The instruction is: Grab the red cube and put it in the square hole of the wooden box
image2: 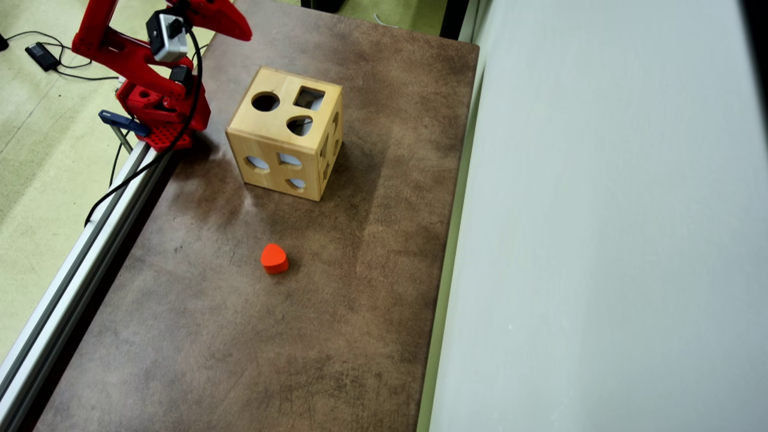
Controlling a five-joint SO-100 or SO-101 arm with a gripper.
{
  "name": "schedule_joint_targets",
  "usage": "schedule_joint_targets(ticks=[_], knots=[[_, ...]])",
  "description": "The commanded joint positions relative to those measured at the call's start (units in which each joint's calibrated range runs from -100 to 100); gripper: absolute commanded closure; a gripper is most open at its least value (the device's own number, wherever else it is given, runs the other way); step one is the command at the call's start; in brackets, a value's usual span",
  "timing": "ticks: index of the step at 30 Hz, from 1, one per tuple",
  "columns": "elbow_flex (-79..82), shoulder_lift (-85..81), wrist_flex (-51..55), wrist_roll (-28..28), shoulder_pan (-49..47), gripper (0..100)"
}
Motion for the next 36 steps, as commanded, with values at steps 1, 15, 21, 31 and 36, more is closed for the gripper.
schedule_joint_targets(ticks=[1,15,21,31,36], knots=[[6.2,-6.2,0.5,0.4,0.2,98],[9.1,-22.4,0.7,0.4,0.3,98],[9.1,-26.2,0.7,0.5,6.4,98],[7.8,-33.3,1.0,1.3,7.2,98],[6.6,-33.5,2.9,1.3,7.2,98]])
